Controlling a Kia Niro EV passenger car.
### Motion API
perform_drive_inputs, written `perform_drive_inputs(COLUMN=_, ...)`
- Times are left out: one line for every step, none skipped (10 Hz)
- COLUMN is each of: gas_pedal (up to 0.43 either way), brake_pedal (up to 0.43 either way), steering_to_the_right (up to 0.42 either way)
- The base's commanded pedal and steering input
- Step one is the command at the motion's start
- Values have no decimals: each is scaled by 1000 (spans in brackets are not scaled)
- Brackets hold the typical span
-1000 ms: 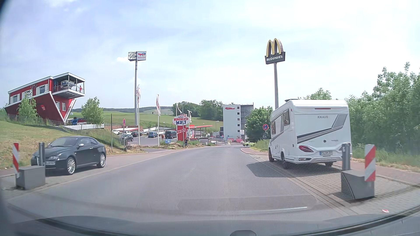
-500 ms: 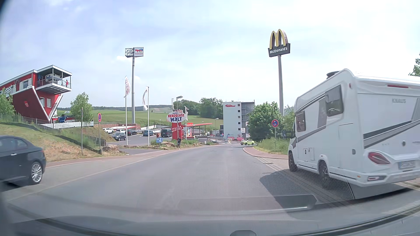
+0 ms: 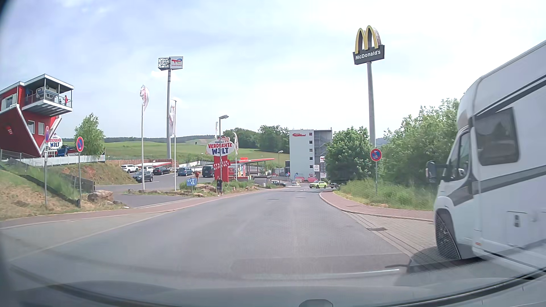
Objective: Follow the waypoints while adhering to traffic rules and regulations
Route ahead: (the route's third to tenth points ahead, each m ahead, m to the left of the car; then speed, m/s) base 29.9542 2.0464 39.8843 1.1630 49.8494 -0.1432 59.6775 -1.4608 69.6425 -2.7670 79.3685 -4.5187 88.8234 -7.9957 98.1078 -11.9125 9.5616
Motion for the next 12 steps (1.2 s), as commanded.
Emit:
perform_drive_inputs(gas_pedal=28, brake_pedal=0, steering_to_the_right=6)
perform_drive_inputs(gas_pedal=28, brake_pedal=0, steering_to_the_right=6)
perform_drive_inputs(gas_pedal=28, brake_pedal=0, steering_to_the_right=6)
perform_drive_inputs(gas_pedal=28, brake_pedal=0, steering_to_the_right=6)
perform_drive_inputs(gas_pedal=20, brake_pedal=0, steering_to_the_right=6)
perform_drive_inputs(gas_pedal=20, brake_pedal=0, steering_to_the_right=6)
perform_drive_inputs(gas_pedal=20, brake_pedal=0, steering_to_the_right=6)
perform_drive_inputs(gas_pedal=20, brake_pedal=0, steering_to_the_right=6)
perform_drive_inputs(gas_pedal=20, brake_pedal=0, steering_to_the_right=8)
perform_drive_inputs(gas_pedal=20, brake_pedal=0, steering_to_the_right=10)
perform_drive_inputs(gas_pedal=20, brake_pedal=0, steering_to_the_right=10)
perform_drive_inputs(gas_pedal=20, brake_pedal=0, steering_to_the_right=10)
